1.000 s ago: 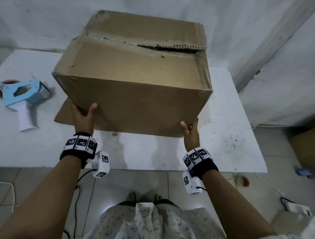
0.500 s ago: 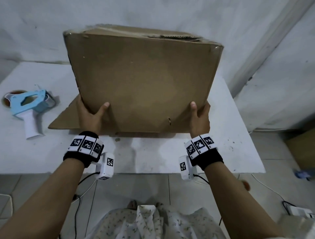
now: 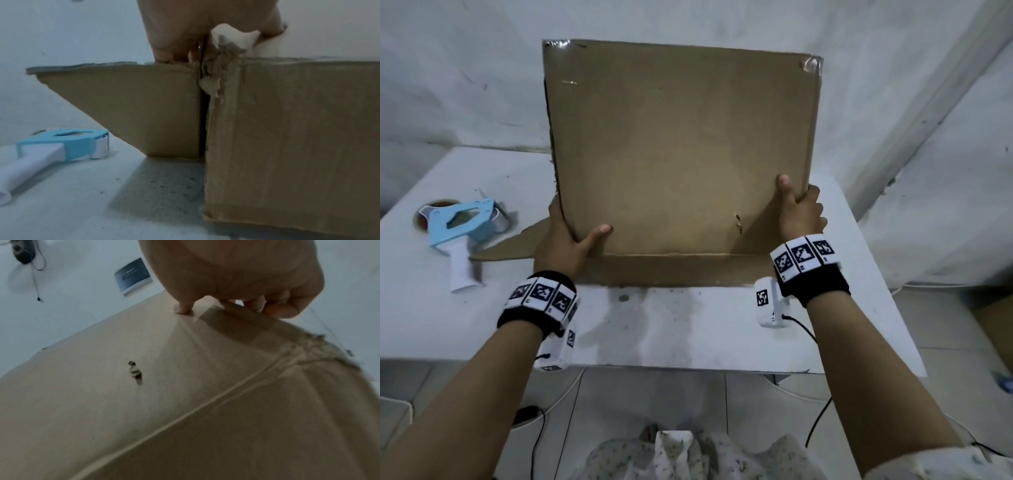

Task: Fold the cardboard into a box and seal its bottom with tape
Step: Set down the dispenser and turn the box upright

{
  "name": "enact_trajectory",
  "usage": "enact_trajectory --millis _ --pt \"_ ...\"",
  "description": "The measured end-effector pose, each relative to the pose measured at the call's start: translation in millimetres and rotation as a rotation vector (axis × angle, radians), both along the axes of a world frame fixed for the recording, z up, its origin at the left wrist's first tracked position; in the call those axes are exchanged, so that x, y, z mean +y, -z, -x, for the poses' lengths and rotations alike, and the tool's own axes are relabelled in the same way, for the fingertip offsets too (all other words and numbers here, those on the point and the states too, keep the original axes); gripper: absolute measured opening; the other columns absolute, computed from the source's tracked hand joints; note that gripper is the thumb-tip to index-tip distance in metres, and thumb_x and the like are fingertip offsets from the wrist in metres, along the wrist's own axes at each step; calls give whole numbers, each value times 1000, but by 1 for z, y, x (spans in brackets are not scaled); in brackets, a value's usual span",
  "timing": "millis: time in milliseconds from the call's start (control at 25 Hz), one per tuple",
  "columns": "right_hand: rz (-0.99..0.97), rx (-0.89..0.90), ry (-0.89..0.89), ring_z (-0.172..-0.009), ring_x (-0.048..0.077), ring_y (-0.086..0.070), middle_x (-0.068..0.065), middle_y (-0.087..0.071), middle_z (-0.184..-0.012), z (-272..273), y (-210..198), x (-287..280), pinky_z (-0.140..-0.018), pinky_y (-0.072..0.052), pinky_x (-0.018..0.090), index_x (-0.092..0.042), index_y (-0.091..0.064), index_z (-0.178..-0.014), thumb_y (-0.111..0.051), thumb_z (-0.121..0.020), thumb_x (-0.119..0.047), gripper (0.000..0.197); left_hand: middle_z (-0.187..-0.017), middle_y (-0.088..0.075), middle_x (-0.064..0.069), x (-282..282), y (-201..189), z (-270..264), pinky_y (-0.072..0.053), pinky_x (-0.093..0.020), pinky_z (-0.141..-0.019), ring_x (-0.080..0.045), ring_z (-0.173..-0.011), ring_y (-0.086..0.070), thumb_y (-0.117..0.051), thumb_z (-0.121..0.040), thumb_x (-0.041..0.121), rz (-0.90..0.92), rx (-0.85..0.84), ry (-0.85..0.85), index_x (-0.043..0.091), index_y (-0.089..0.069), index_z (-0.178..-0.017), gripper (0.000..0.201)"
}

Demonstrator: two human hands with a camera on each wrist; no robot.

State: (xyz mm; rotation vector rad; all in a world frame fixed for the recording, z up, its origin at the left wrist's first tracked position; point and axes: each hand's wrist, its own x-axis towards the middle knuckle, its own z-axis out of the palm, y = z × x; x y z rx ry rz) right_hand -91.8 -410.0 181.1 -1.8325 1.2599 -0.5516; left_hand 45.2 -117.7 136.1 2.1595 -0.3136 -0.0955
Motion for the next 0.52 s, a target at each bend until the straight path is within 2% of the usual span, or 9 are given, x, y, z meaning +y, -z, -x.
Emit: enact_trajectory --millis 80,160,240,320,440,520 --pt "-7 3 -46 -129 37 -35 15 -42 -140 2 6 -5 -106 -26 49 -18 -33 -138 -37 -88 -63 67 -143 -42 -13 -7 0 1 -39 -43 -101 -37 -123 -48 -61 -79 50 -7 -18 -27 23 -7 -146 90" --pt "-29 -181 -175 -127 32 -41 9 -44 -140 10 19 -2 -106 -32 44 -21 -31 -140 -52 -82 -58 71 -141 -44 -16 -10 -1 -2 -41 -47 -100 -41 -119 -50 -53 -75 63 -14 -19 -56 24 -6 -145 93" --pt "-75 -366 -289 -124 19 -45 -1 -44 -138 22 31 4 -103 -38 34 -20 -24 -145 -69 -80 -35 80 -137 -47 -19 -12 -6 -5 -41 -47 -96 -44 -115 -51 -48 -77 65 -44 -5 -96 24 -8 -144 88" --pt "-23 -378 -361 -122 7 -41 -10 -39 -138 30 31 1 -104 -36 28 -23 -17 -147 -75 -76 -24 91 -133 -50 -22 -15 -19 -5 -41 -46 -94 -46 -112 -53 -47 -84 58 -100 -39 -129 23 -12 -144 78" --pt "99 -382 -433 -124 -5 -31 -17 -29 -146 31 15 -10 -101 -32 14 -30 -17 -147 -78 -73 -23 97 -122 -56 -27 -23 -52 -7 -40 -48 -95 -46 -109 -53 -46 -85 58 -185 -157 -233 21 -21 -141 72" --pt "144 -376 -475 -125 -4 -32 -21 -33 -140 31 9 -11 -102 -32 17 -36 -26 -144 -78 -72 -23 90 -120 -57 -27 -31 -66 -11 -39 -48 -95 -46 -109 -54 -44 -85 60 -230 -224 -258 21 -23 -140 71"
